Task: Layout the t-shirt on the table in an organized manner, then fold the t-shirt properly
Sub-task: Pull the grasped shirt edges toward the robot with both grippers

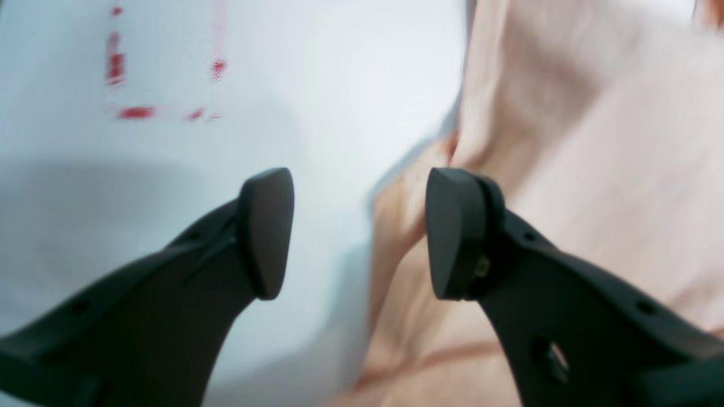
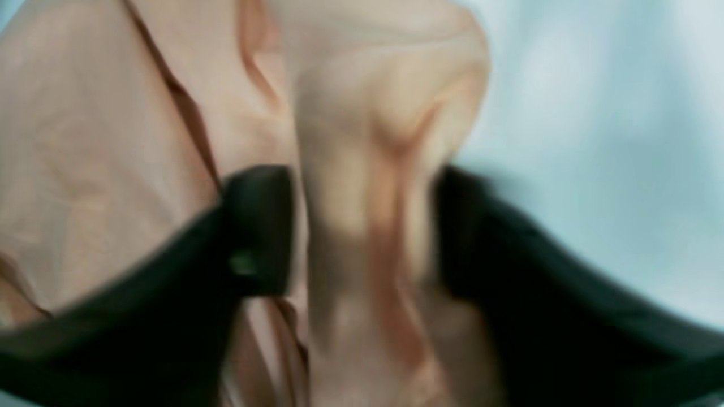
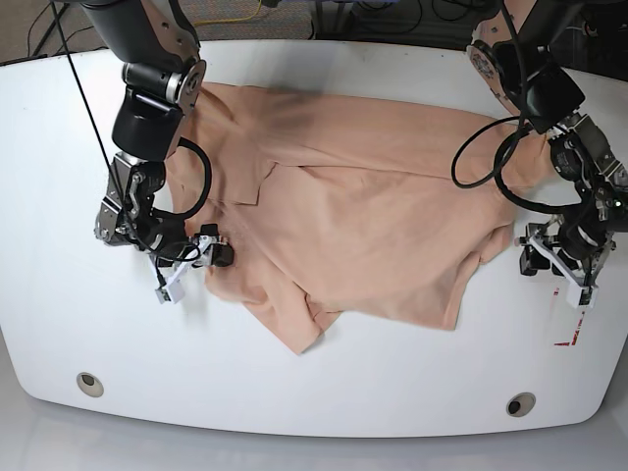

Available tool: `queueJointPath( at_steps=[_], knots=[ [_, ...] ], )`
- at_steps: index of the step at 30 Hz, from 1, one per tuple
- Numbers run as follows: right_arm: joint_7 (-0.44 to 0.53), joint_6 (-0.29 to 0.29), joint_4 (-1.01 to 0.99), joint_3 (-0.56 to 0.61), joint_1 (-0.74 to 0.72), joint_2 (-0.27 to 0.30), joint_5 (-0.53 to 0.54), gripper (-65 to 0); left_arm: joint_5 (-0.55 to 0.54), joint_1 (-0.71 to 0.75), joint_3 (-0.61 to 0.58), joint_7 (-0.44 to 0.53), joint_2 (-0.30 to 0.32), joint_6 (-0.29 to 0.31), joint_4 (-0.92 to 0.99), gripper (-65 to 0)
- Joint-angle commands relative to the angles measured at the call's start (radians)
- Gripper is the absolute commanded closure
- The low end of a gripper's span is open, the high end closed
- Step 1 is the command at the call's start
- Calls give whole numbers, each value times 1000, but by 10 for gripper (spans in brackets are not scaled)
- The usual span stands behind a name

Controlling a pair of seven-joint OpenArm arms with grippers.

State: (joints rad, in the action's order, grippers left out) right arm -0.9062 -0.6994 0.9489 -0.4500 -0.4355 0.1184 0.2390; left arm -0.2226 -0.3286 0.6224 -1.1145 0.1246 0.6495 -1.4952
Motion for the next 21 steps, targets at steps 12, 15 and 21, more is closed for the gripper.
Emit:
queueJointPath(
  at_steps=[12, 15, 21],
  knots=[
    [-81, 1, 63, 4, 34, 2, -11, -21, -14, -112, -123, 247, 11, -79, 279, -346],
    [-84, 1, 132, 4, 66, -13, -11, -21, -18, -140, -149, 307, 11, -115, 354, -346],
    [-120, 1, 235, 36, 105, -38, -13, -21, -19, -178, -169, 426, 10, -153, 526, -347]
  ],
)
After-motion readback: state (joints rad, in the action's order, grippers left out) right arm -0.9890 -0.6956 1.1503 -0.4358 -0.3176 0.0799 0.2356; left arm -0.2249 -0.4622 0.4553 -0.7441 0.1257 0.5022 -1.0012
